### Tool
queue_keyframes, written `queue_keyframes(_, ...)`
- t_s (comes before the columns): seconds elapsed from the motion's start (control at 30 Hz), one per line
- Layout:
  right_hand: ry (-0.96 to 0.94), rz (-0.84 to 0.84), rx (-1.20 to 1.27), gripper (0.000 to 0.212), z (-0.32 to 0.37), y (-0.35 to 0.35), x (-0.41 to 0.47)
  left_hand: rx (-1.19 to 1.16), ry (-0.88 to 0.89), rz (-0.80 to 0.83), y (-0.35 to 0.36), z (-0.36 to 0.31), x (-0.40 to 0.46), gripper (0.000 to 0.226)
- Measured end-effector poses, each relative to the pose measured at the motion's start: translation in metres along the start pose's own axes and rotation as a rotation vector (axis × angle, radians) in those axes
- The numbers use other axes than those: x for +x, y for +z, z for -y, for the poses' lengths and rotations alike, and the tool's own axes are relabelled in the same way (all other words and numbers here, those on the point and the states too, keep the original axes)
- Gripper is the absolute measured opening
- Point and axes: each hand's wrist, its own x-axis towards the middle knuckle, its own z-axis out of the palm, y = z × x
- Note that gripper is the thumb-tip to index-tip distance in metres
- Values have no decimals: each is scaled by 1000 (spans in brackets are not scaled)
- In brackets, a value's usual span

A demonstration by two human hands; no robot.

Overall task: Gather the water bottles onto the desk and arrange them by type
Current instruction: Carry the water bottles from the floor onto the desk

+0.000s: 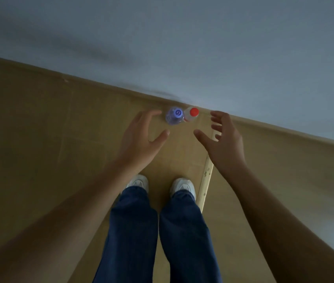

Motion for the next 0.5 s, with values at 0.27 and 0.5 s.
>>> queue_keyframes(0.27,31,-118,-51,79,-130,92,82,37,91,84,101,108,57,59)
queue_keyframes(0.5,-49,-86,16,78,-192,133,162,-107,201,136,171,160,117,65)
